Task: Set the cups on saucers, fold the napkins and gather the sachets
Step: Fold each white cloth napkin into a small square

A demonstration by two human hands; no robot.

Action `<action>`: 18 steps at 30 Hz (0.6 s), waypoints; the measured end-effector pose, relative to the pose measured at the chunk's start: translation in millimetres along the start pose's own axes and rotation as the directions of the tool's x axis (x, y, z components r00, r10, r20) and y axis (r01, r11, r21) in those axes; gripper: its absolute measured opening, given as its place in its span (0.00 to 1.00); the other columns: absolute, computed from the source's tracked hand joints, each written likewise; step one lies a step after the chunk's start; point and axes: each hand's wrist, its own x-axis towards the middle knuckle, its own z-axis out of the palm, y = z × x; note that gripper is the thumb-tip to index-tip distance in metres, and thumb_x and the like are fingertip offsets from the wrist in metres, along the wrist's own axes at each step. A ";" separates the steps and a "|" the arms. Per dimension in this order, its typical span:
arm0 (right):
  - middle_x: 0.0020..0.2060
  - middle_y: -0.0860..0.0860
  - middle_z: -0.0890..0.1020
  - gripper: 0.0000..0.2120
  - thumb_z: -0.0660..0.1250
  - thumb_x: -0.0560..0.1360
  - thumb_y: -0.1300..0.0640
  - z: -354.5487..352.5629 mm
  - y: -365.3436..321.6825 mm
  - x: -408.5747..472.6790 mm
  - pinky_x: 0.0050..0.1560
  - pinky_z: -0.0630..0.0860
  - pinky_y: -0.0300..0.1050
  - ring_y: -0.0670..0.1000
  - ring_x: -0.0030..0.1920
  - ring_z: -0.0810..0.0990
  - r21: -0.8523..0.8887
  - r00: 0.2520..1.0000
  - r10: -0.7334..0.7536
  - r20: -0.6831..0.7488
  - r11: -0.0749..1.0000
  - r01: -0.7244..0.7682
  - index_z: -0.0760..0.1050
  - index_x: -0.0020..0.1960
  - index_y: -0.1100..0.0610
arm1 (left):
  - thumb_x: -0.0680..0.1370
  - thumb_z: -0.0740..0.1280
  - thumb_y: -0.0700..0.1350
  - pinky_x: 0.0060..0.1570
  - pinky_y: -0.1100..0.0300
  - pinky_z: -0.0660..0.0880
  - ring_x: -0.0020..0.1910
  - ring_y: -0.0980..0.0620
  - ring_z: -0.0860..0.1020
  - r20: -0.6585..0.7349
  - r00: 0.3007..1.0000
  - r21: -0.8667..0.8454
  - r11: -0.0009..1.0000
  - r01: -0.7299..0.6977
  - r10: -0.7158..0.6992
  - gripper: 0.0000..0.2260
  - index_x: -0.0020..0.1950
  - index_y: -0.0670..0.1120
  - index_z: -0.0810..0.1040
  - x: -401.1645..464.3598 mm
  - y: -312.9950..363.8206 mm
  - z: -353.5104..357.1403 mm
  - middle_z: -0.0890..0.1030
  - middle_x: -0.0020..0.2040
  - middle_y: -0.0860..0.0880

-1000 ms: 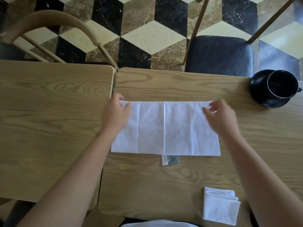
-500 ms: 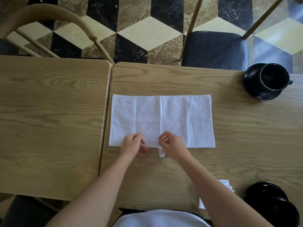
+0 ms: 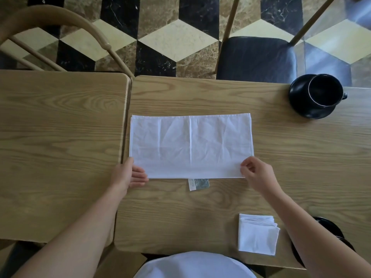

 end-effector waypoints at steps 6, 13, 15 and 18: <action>0.34 0.43 0.82 0.06 0.67 0.73 0.59 -1.1 -18.6 12.1 0.36 0.71 0.38 0.49 0.40 0.82 -0.122 0.999 0.003 0.037 0.993 0.002 0.78 0.40 0.49 | 0.77 0.58 0.48 0.23 0.57 0.79 0.27 0.43 0.83 -0.125 0.991 -0.182 0.983 0.032 -0.055 0.18 0.44 0.34 0.78 -28.7 1.5 27.4 0.83 0.29 0.39; 0.64 0.52 0.77 0.19 0.67 0.76 0.59 -11.2 -106.1 96.9 0.60 0.69 0.54 0.59 0.65 0.69 -0.482 0.946 -0.317 0.066 0.820 0.309 0.73 0.67 0.55 | 0.80 0.67 0.44 0.35 0.51 0.83 0.37 0.40 0.84 0.449 0.845 -0.474 0.725 0.500 -0.289 0.11 0.48 0.35 0.77 -124.4 -19.2 187.2 0.82 0.40 0.37; 0.66 0.52 0.73 0.24 0.69 0.75 0.56 -13.7 -121.3 116.4 0.62 0.66 0.57 0.59 0.68 0.66 -0.605 0.958 -0.242 0.153 0.743 0.284 0.69 0.70 0.52 | 0.79 0.70 0.41 0.43 0.49 0.82 0.47 0.37 0.83 0.512 0.806 -0.504 0.655 0.563 -0.299 0.13 0.55 0.32 0.75 -142.0 -19.2 215.0 0.82 0.51 0.34; 0.61 0.53 0.76 0.19 0.69 0.75 0.53 -14.1 -129.0 127.1 0.59 0.63 0.57 0.58 0.64 0.68 -0.725 0.964 -0.180 0.195 0.635 0.265 0.70 0.64 0.52 | 0.78 0.72 0.39 0.51 0.49 0.81 0.56 0.36 0.81 0.548 0.780 -0.523 0.604 0.601 -0.302 0.14 0.57 0.32 0.73 -154.7 -19.2 238.9 0.79 0.56 0.32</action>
